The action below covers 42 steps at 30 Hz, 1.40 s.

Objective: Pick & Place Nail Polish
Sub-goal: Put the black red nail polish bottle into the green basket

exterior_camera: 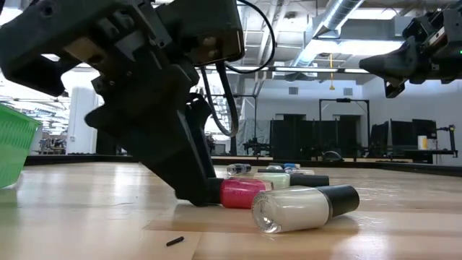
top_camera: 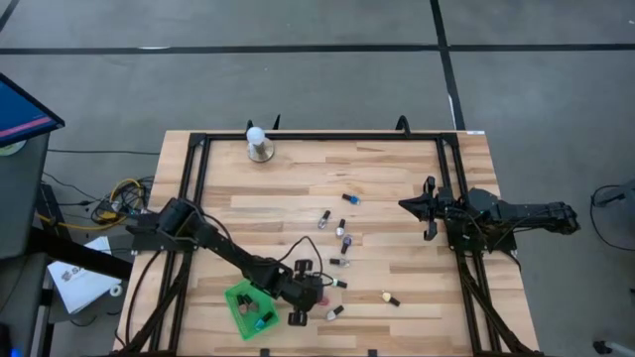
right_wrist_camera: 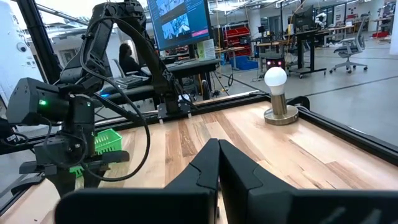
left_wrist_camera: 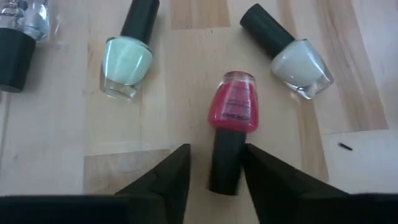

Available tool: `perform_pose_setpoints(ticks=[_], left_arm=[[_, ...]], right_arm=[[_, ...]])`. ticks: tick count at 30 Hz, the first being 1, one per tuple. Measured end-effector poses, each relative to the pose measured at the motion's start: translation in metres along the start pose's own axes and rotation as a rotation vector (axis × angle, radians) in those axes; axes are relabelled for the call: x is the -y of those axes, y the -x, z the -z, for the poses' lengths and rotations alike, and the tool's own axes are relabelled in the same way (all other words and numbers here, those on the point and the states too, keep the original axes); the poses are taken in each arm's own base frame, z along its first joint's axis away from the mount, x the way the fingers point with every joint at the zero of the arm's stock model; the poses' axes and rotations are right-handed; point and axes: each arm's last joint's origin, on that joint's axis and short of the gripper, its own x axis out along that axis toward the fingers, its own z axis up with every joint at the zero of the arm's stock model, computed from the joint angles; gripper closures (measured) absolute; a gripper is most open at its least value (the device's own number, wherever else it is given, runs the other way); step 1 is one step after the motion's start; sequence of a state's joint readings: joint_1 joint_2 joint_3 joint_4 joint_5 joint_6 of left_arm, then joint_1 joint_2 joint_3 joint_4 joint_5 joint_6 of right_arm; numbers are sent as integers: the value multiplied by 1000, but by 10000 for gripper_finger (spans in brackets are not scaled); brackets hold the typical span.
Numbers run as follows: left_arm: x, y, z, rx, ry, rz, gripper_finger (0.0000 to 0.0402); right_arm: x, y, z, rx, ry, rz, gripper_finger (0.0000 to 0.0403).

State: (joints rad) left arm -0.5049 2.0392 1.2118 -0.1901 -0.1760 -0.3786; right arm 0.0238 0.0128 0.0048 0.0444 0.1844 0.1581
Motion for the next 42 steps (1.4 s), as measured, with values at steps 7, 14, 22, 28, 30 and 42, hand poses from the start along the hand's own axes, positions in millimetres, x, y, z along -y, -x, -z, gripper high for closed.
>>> perform_pose_setpoints(ticks=[7, 14, 22, 28, 30, 42], left_arm=[[-6, -1, -1, -9, 14, -2, 351], [-15, 4, -7, -12, 36, 9, 354], [-16, 53, -25, 70, 46, 36, 354], [-7, 117, -28, 100, 14, 74, 354], [-1, 136, -21, 78, -17, 91, 354], [35, 202, 33, -166, 246, 131, 354]], right_arm=[[0, 0, 0, 0, 0, 0, 403], [0, 0, 0, 0, 0, 0, 403], [0, 0, 0, 0, 0, 0, 403], [0, 0, 0, 0, 8, 0, 403], [0, 0, 0, 1, 8, 0, 403], [0, 0, 0, 0, 8, 0, 403]])
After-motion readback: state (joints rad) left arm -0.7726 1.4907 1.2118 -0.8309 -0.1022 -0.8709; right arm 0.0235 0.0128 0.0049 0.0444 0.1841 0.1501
